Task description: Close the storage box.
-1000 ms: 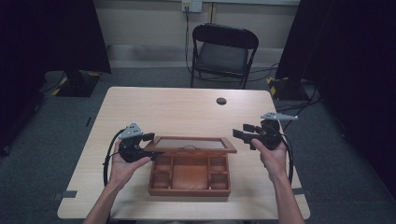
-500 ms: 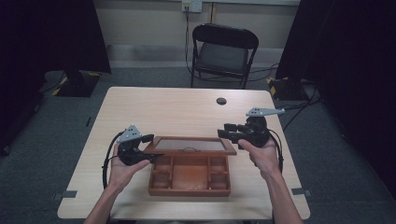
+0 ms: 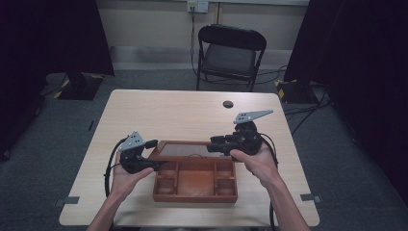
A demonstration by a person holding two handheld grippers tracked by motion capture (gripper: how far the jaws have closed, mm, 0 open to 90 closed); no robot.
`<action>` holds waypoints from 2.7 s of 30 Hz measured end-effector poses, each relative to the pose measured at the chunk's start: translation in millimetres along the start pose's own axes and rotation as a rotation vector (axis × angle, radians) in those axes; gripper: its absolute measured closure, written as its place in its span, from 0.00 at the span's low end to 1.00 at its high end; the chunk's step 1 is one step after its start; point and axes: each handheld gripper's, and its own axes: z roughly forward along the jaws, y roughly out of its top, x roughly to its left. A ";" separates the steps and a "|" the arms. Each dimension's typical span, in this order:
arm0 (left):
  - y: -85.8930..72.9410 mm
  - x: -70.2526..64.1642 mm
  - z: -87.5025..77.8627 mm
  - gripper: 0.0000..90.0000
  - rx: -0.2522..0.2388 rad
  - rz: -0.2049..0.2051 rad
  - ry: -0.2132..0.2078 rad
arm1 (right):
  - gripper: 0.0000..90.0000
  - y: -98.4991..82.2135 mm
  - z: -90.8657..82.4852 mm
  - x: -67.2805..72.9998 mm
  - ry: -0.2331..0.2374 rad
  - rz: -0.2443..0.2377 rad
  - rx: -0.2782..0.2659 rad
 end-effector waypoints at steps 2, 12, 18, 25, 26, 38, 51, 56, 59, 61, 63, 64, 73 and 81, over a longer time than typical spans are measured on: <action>-0.8 -0.5 0.0 0.23 -0.003 -0.003 0.006 | 0.70 2.1 4.7 2.8 0.019 -0.011 0.023; -3.0 -1.7 -0.3 0.21 0.007 0.008 0.010 | 0.82 6.1 31.0 12.9 0.085 -0.039 0.105; -3.2 -1.9 -0.7 0.21 0.011 0.011 0.010 | 0.90 9.4 36.8 15.2 0.085 -0.067 0.140; -4.2 -1.7 -0.8 0.21 0.017 0.016 0.012 | 0.89 7.6 40.3 13.2 0.101 -0.063 0.160; -4.8 -1.8 -0.6 0.21 0.012 0.009 0.011 | 0.89 7.6 40.6 13.7 0.101 -0.065 0.164; -9.1 -0.9 -1.2 0.20 0.031 0.016 0.012 | 0.91 5.9 46.2 13.4 0.127 -0.048 0.190; -14.6 -0.2 -0.4 0.20 0.044 -0.008 0.007 | 0.91 1.6 48.6 13.5 0.139 -0.068 0.210; -17.6 1.7 -0.8 0.21 0.058 -0.006 0.008 | 0.92 -0.7 48.9 13.5 0.146 -0.083 0.222; -18.6 1.8 -0.8 0.20 0.057 -0.017 0.007 | 0.92 -2.8 48.3 12.7 0.149 -0.082 0.219; -18.9 2.3 -1.2 0.20 0.056 -0.018 0.010 | 0.92 -3.5 48.5 12.4 0.151 -0.081 0.216; -19.6 3.7 -1.9 0.19 0.056 -0.020 0.008 | 0.92 -3.8 48.6 12.6 0.150 -0.082 0.214; -20.3 4.9 -2.0 0.19 0.055 -0.026 0.000 | 0.92 -3.7 48.7 13.0 0.147 -0.083 0.216; -29.8 18.2 -12.5 0.21 0.066 -0.076 0.034 | 0.92 -4.4 48.7 14.2 0.141 -0.086 0.218; -29.9 32.6 -24.8 0.22 0.078 -0.054 0.103 | 0.92 -8.4 49.4 16.5 0.135 -0.094 0.224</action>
